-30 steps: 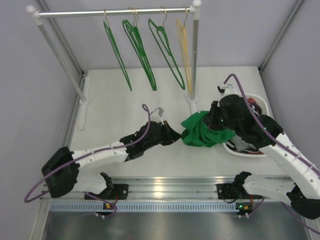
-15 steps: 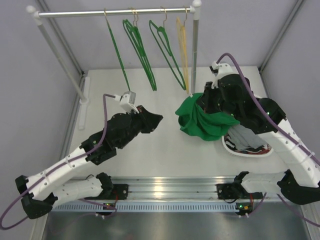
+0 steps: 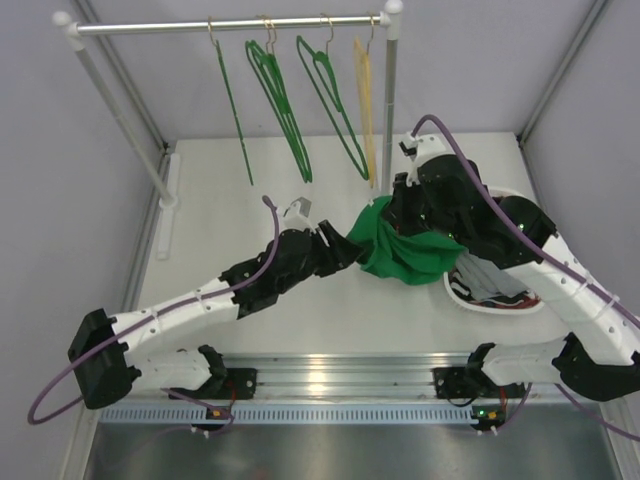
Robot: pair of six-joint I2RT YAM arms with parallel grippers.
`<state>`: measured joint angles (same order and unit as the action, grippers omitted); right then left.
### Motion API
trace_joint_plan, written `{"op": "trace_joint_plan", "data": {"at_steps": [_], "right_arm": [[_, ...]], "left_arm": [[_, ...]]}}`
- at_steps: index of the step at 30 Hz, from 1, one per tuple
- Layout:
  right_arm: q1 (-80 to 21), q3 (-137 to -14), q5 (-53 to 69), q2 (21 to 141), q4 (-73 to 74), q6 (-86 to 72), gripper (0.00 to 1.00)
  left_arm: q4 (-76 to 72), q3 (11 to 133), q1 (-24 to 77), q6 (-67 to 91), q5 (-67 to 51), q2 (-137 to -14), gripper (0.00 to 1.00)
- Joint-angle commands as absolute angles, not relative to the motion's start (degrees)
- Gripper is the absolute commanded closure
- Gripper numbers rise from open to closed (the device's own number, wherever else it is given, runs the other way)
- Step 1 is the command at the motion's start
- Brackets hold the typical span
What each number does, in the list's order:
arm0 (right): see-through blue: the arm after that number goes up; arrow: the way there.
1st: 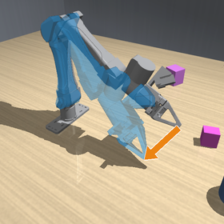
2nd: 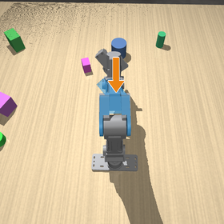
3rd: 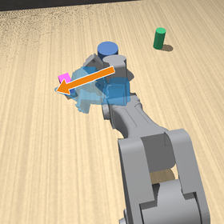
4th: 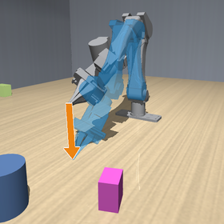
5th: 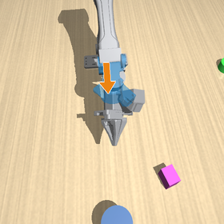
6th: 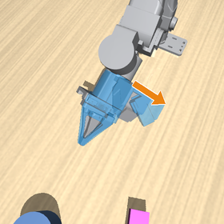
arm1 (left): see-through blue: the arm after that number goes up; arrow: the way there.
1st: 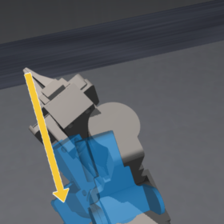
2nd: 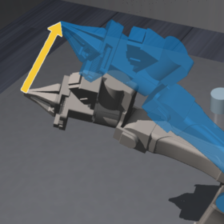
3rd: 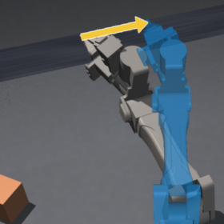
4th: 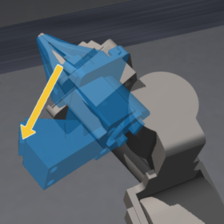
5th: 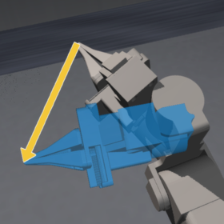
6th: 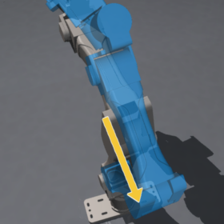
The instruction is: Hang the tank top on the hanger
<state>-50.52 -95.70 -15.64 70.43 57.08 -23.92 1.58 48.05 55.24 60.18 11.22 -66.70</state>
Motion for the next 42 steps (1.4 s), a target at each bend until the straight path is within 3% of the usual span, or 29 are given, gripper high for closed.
{"op": "trace_joint_plan", "data": {"at_steps": [1, 19, 31, 42], "right_arm": [[-52.38, -98.53, -17.49, 70.40, 55.99, -25.05, 1.00], [-54.49, -97.47, -20.13, 70.66, 56.78, -25.58, 1.00], [-54.67, -94.84, -22.41, 70.14, 56.25, -25.14, 1.00], [-55.02, -94.04, -23.03, 69.52, 56.25, -25.31, 1.00]], "left_arm": [[-6.59, 47.99, 55.37, 64.86, 10.46, -68.37, 0.43], [-6.33, 47.20, 55.37, 68.20, 3.79, -75.59, 0.44], [-1.32, 46.84, 55.37, 61.79, 7.12, -67.59, 0.36], [2.82, 45.09, 55.28, 68.64, 9.32, -67.94, 0.33]]}}
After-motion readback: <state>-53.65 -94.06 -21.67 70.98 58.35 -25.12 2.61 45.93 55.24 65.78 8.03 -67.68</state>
